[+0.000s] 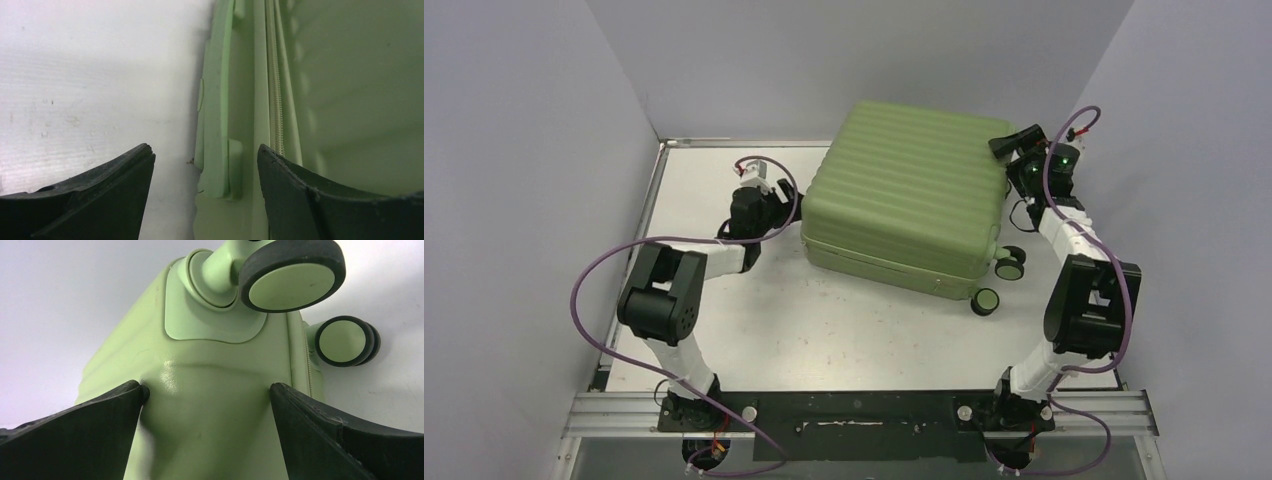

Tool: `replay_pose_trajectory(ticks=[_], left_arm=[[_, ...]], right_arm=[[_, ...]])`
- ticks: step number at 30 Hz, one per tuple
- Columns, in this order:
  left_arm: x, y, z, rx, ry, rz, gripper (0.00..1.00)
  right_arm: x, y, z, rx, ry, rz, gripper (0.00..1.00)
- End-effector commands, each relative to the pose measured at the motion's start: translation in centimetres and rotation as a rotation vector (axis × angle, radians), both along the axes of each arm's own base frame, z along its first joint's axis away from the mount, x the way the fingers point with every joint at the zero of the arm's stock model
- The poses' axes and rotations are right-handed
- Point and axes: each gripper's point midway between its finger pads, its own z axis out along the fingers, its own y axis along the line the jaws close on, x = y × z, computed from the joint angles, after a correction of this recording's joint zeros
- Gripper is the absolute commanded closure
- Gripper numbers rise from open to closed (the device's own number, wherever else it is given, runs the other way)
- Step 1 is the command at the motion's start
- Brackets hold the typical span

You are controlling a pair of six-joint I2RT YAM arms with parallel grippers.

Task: Pack the luggage
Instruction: Move the luggage to the center of the board.

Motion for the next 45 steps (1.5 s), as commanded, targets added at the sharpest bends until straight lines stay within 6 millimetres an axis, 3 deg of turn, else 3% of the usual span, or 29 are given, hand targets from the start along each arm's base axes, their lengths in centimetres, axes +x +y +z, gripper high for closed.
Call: replay_pose_trajectory(ticks=[1,3,10,14,18,21,25,29,35,37,40,45], left_arm=[[-8.0,-6.6,-2.2,0.066,0.047,-0.294,0.28],[-9.8,-7.2,-1.9,0.063,0.042,-0.314,0.3],[-15.8,-7.8,0.3,0.049,-0.012,-0.332,0.33],[-19.1,-8.4,1.0,0.072,-0.044,-0.336,0.33],[-22.5,-10.0,1.2,0.071,-0.07,-0.363,0.33],[-24.2,-10.2,0.9,0.084,-0.074,-0.352,0.31],[-24.0,-7.5,1.3,0.128,-0.081,-0.236,0.26],[-23.4,-3.1,3.3,0.205,-0.105,-0.073,0.18],[-22.7,1.6,9.0,0.226,-0.213,0.098,0.03],[-22.8,2.8,10.2,0.257,-0.238,0.117,0.03],[-22.8,4.0,12.6,0.251,-0.29,0.138,0.03],[-21.9,3.7,14.6,0.173,-0.283,0.097,0.03]], right_arm=[[-3.5,10.6,-8.1,-0.001,0.266,0.395,0.04],[-3.7,12.1,-8.4,-0.032,0.267,0.462,0.05],[-7.2,18.6,-9.2,-0.139,0.253,0.727,0.1],[-9.0,21.2,-9.5,-0.174,0.245,0.83,0.1],[-9.6,23.3,-10.0,-0.218,0.257,0.915,0.11],[-9.5,24.6,-10.1,-0.26,0.277,0.964,0.11],[-8.1,24.9,-8.9,-0.343,0.286,0.947,0.09],[-5.5,21.9,-4.5,-0.398,0.212,0.725,0.06],[-4.2,18.8,6.4,-0.444,-0.016,0.475,0.05],[-5.0,18.9,10.0,-0.453,-0.112,0.454,0.05],[-7.4,20.0,13.1,-0.465,-0.213,0.494,0.06],[-12.3,20.7,14.0,-0.474,-0.285,0.556,0.08]])
